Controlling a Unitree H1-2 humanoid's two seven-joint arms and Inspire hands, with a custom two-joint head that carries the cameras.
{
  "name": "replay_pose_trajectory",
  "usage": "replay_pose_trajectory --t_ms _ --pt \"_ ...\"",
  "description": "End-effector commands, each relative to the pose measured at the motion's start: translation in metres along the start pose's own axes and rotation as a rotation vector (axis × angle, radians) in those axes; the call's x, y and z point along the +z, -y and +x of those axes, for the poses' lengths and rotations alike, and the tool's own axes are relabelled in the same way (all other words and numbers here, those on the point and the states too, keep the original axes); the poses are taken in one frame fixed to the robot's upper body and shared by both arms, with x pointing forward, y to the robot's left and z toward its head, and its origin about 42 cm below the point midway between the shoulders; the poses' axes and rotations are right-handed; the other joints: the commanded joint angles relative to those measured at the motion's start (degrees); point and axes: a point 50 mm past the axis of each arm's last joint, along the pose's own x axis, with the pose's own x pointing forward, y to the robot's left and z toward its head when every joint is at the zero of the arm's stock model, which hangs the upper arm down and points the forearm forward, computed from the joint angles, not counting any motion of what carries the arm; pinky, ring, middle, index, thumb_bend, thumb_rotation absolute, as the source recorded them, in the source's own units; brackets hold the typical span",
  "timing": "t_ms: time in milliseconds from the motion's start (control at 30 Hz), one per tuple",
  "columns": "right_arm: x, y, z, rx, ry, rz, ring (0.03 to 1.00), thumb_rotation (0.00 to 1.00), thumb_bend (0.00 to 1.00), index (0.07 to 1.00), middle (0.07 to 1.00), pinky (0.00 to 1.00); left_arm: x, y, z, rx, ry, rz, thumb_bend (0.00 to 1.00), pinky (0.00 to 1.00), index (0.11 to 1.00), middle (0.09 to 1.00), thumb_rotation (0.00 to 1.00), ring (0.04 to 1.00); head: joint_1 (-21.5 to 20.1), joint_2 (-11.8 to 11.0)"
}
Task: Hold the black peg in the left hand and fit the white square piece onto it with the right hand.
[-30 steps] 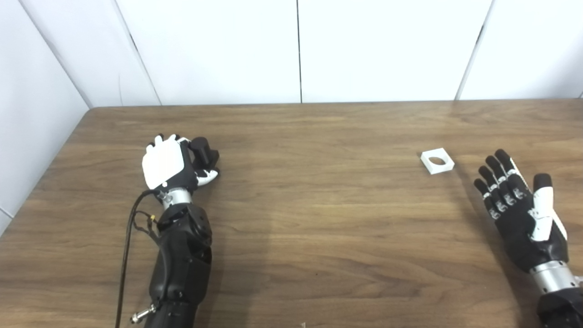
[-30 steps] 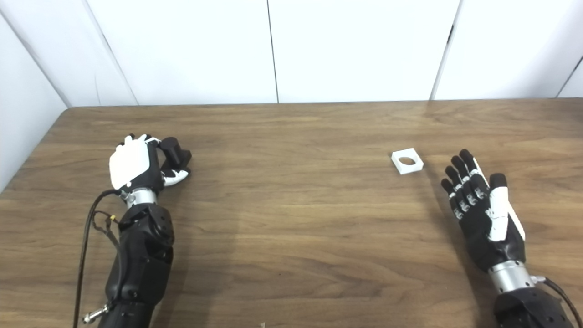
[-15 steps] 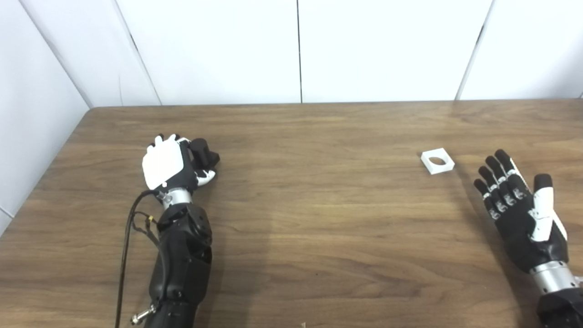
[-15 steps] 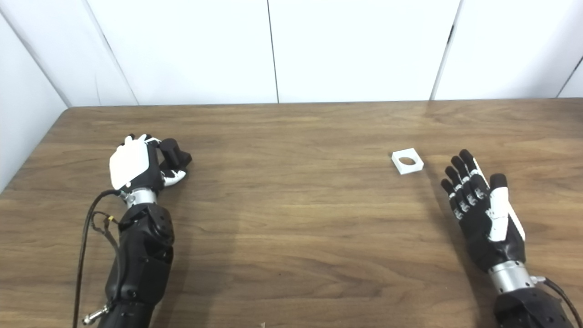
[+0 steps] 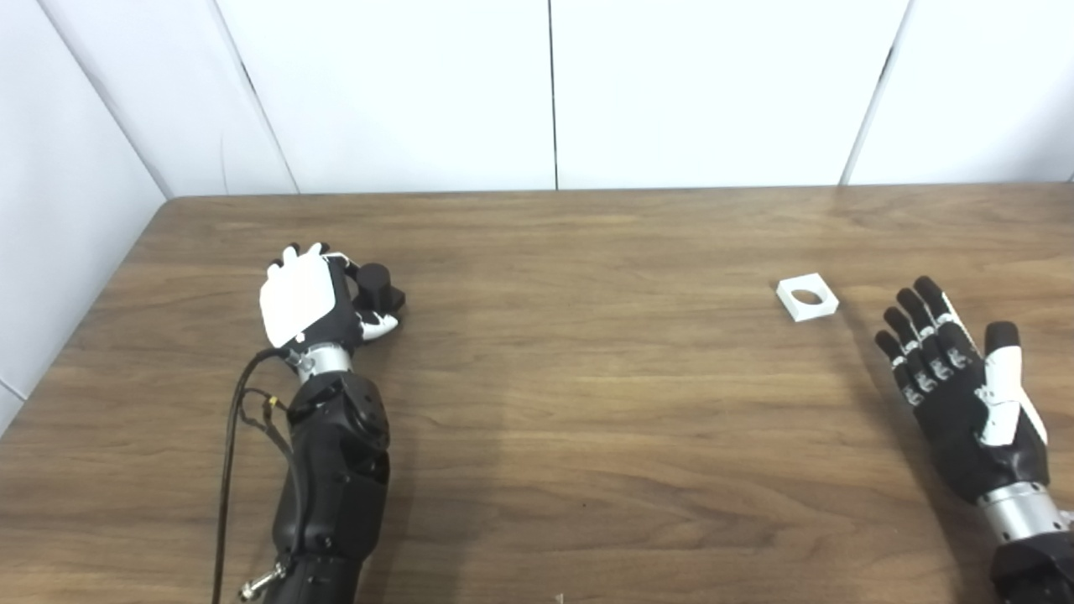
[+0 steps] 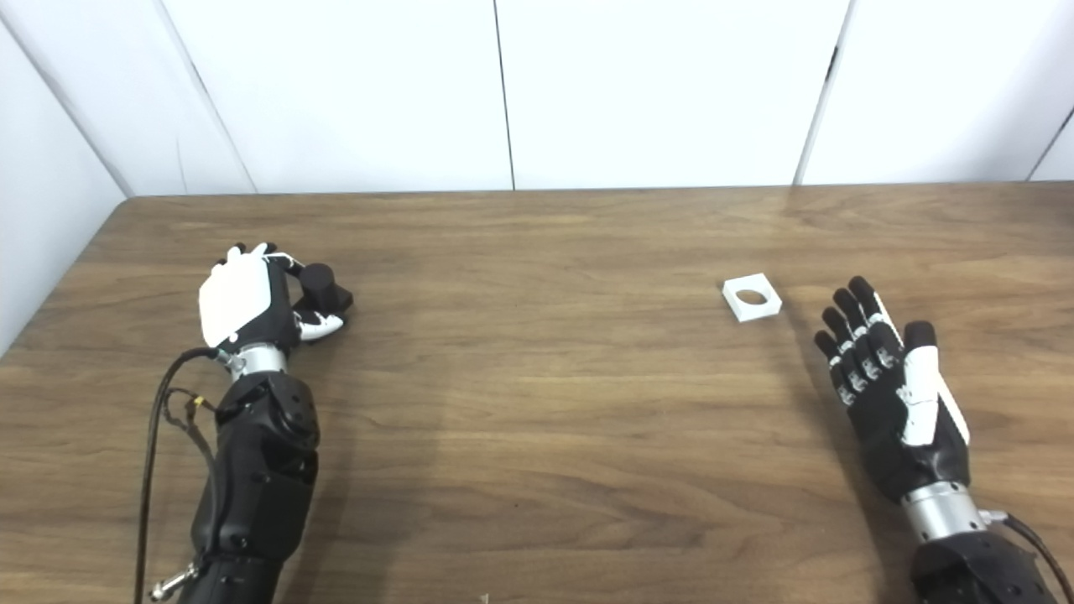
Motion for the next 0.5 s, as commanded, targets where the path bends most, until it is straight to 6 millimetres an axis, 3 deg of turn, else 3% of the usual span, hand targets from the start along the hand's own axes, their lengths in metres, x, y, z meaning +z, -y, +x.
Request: replay_pose_trajectory --t_ms 0,467 --pt "-0.0092 -0.003 -0.0088 -0.006 -0.018 0.025 1.0 0.99 0.68 1.0 1.0 1.0 0.0034 -0.0134 0.0049 0.041 0.013 -0.01 0.52 1.0 0.488 0.917 0.05 1.0 -0.1 0.1" --pt "-0.0076 -0.0067 -0.0067 0.007 -0.02 0.04 1.0 0.97 0.68 1.0 1.0 1.0 0.0028 -0.0134 0.004 0.033 0.02 -0.026 0.52 1.0 0.487 0.915 0.05 1.0 -0.4 0.4"
